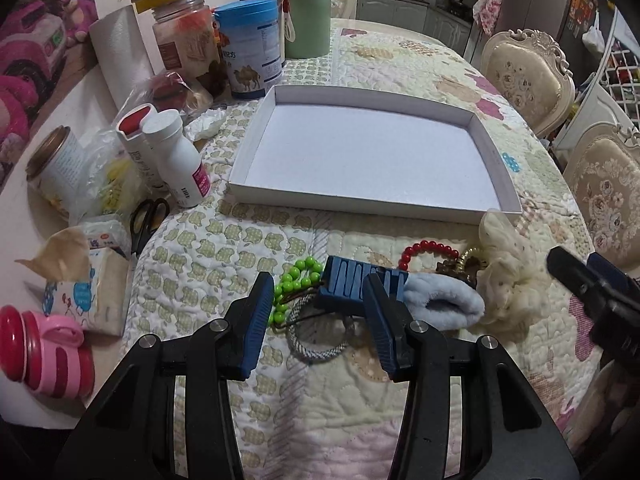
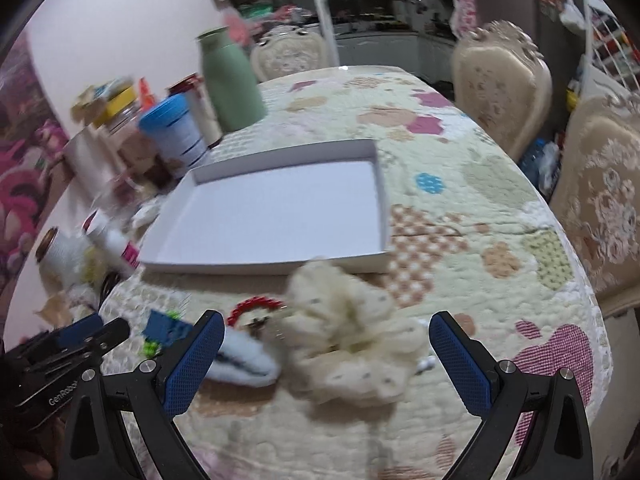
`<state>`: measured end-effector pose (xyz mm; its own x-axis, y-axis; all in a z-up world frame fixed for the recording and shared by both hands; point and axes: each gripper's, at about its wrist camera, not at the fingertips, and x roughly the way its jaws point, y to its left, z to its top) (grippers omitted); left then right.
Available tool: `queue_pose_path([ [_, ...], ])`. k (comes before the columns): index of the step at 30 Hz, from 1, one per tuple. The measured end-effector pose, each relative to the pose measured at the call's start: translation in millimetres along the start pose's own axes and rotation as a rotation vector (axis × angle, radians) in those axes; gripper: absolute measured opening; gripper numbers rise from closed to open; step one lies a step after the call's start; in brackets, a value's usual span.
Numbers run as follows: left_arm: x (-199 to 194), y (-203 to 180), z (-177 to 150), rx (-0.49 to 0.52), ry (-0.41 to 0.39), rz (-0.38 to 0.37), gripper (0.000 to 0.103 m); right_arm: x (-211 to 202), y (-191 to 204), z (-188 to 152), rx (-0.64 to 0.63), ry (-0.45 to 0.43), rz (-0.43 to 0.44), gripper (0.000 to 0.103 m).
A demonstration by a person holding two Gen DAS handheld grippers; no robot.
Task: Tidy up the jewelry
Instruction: 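Move both tools toward the jewelry pile beside the white tray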
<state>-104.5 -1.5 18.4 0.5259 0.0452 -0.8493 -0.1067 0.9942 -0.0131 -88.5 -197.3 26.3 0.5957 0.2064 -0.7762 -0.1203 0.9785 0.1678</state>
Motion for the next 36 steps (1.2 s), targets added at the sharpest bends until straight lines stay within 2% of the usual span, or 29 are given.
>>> queue_pose_path([
  [5,-6,1,-5,-0.006,-0.011,0.008,0.046,-5,18,-4,-0.051,0.001,0.011,0.102],
  [26,-15,-3,-11,-0.004,-0.023,-0.014,0.046,-18,22,-4,-0.079,-0.028,-0.021,0.102],
  [36,-19,-5,-15,0.01,-0.018,-0.024,0.046,-17,28,-11,-0.096,0.005,-0.006,0.102],
])
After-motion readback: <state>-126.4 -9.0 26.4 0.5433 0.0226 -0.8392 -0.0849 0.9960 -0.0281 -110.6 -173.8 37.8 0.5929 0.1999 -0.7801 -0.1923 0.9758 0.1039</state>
